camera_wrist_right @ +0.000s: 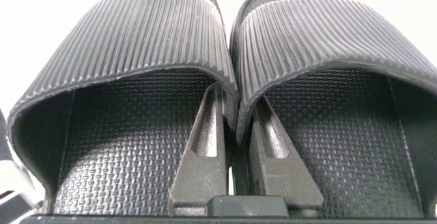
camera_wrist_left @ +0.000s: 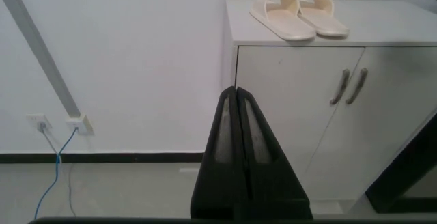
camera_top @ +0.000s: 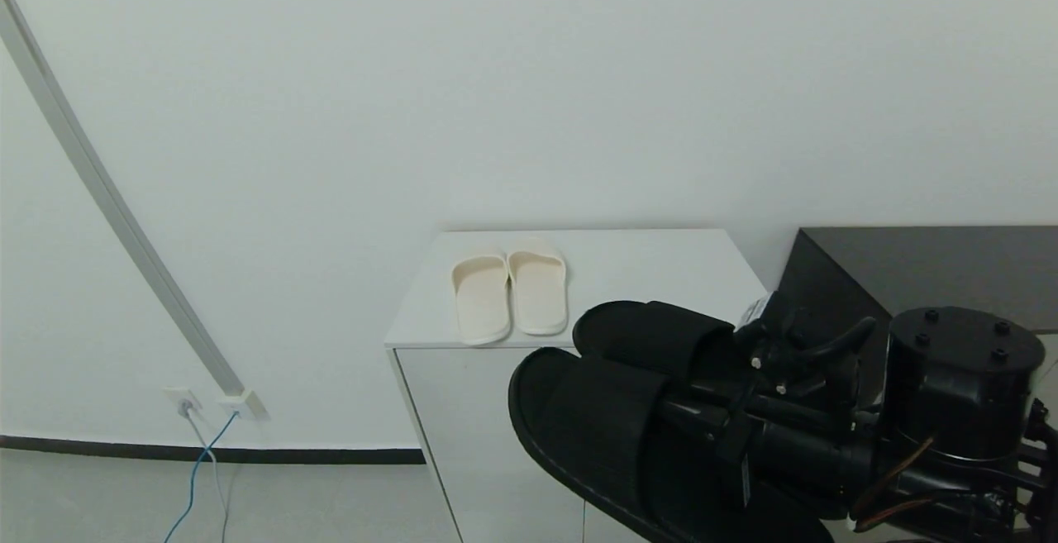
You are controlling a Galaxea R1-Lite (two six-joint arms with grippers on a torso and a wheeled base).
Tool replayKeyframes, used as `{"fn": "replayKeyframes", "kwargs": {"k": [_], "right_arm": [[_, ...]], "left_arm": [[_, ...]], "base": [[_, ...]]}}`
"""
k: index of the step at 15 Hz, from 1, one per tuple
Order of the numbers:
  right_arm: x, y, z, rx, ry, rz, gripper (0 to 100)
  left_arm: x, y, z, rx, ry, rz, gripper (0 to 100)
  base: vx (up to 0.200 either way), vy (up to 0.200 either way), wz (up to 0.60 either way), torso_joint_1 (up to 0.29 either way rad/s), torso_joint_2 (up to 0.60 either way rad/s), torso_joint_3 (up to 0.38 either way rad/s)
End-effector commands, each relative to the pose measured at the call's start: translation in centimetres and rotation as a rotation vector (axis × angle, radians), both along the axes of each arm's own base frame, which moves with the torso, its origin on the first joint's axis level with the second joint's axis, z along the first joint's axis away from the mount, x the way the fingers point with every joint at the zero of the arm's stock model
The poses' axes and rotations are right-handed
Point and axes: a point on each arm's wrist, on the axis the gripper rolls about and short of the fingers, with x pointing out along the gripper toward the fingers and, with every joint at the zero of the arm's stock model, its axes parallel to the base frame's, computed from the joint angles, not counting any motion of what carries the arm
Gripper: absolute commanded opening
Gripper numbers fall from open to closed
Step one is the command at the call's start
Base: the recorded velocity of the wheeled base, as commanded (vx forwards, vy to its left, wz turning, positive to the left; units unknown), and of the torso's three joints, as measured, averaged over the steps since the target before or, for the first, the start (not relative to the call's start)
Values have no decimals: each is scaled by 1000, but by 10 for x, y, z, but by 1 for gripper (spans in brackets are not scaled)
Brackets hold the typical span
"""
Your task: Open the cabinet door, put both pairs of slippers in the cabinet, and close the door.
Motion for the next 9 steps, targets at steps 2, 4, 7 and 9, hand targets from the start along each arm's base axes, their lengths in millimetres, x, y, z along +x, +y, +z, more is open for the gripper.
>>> {"fn": "replayKeyframes", "kwargs": {"k": [2, 4, 7, 9], "right_arm": [[-3, -2, -3, -7, 11, 10, 0], [-4, -3, -3, -5, 7, 14, 0], [-4, -3, -6, -13, 16, 14, 0], [-4, -3, -7, -14, 20, 15, 0]], "left_arm": [[0, 0, 0, -2, 3, 2, 0], [0, 0, 0, -2, 3, 2, 0], [0, 0, 0, -2, 3, 2, 0], [0, 0, 0, 1, 3, 2, 0]], "base": [[0, 0, 0, 0, 0, 0], [0, 0, 0, 0, 0, 0], [0, 0, 0, 0, 0, 0], [0, 0, 0, 0, 0, 0]]}}
